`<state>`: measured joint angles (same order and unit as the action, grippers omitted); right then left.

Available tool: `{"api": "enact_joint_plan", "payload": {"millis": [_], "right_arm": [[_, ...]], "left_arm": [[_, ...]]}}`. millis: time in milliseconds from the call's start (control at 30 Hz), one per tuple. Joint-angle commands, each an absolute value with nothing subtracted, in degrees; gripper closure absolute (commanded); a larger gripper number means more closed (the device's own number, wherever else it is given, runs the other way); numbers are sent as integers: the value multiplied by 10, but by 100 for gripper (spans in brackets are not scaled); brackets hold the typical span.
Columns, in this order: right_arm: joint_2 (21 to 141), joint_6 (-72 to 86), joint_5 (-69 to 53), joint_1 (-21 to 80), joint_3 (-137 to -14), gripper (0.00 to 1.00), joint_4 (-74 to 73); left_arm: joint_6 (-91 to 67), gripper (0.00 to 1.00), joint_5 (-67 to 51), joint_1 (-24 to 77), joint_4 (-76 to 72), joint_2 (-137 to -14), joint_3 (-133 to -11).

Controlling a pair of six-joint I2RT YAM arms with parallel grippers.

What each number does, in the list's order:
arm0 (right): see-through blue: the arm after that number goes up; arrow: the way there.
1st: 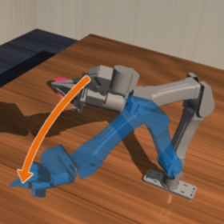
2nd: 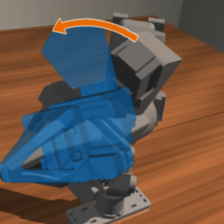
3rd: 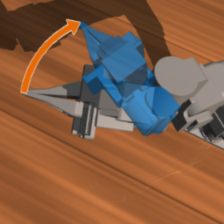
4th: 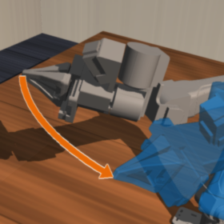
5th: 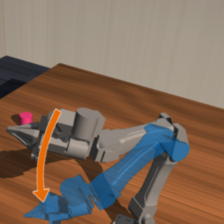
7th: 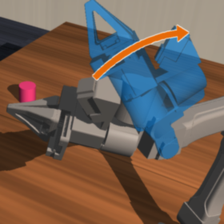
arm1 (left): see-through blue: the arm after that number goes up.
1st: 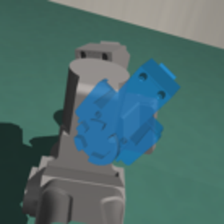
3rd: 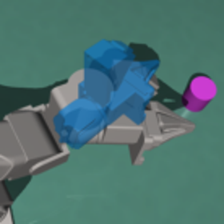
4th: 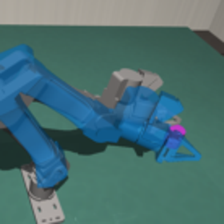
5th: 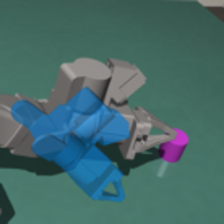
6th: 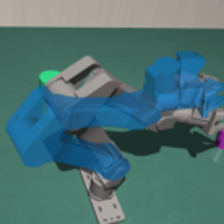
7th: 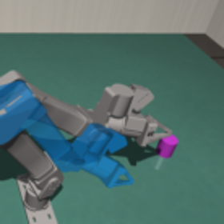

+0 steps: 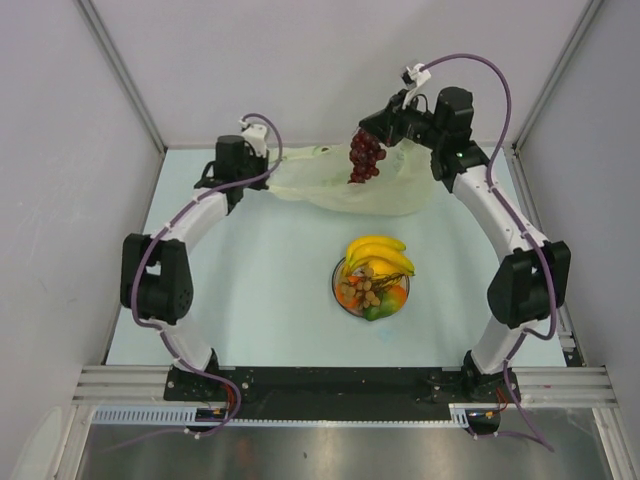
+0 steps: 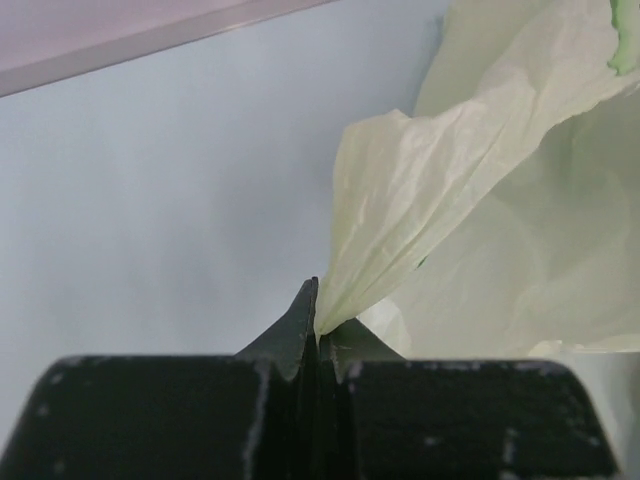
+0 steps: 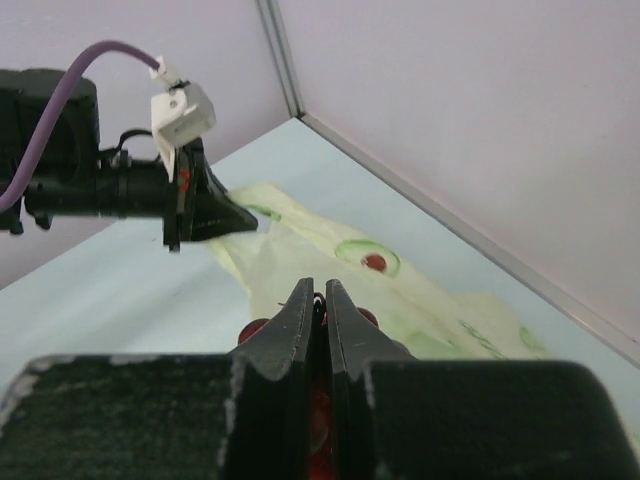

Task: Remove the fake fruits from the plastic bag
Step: Take out the fake fruit from the plastic bag.

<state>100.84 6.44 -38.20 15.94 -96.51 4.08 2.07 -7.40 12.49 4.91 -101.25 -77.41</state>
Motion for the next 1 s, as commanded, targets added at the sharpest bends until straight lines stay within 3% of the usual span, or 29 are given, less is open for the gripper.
{"api": "enact_joint_plan", "payload": {"millis": [0, 300, 467, 533, 600, 633, 667, 700, 967], "right_arm": [[921, 52, -407, 163, -948, 100, 66], [811, -15, -396, 160, -854, 100, -34], [772, -37, -375, 161, -803, 100, -82], [761, -28, -369, 160, -781, 100, -84], [746, -25, -366, 161, -766, 100, -80], [743, -23, -364, 162, -764, 100, -80], [738, -17, -359, 160, -763, 100, -79], [736, -11, -358, 158, -764, 100, -66], [802, 60, -384, 189, -832, 100, 88]], "left_arm": [[46, 100, -46, 48, 41, -931, -756], [54, 98, -30, -55, 47, -860, -718], [22, 71, -70, -55, 51, -858, -707], [8, 68, -76, -55, 51, -863, -704], [4, 73, -80, -54, 51, -867, -699], [4, 80, -78, -54, 49, -870, -698], [4, 95, -74, -54, 49, -872, -697], [4, 100, -71, -54, 47, -874, -697], [-38, 100, -141, -34, 48, -901, -725]]}}
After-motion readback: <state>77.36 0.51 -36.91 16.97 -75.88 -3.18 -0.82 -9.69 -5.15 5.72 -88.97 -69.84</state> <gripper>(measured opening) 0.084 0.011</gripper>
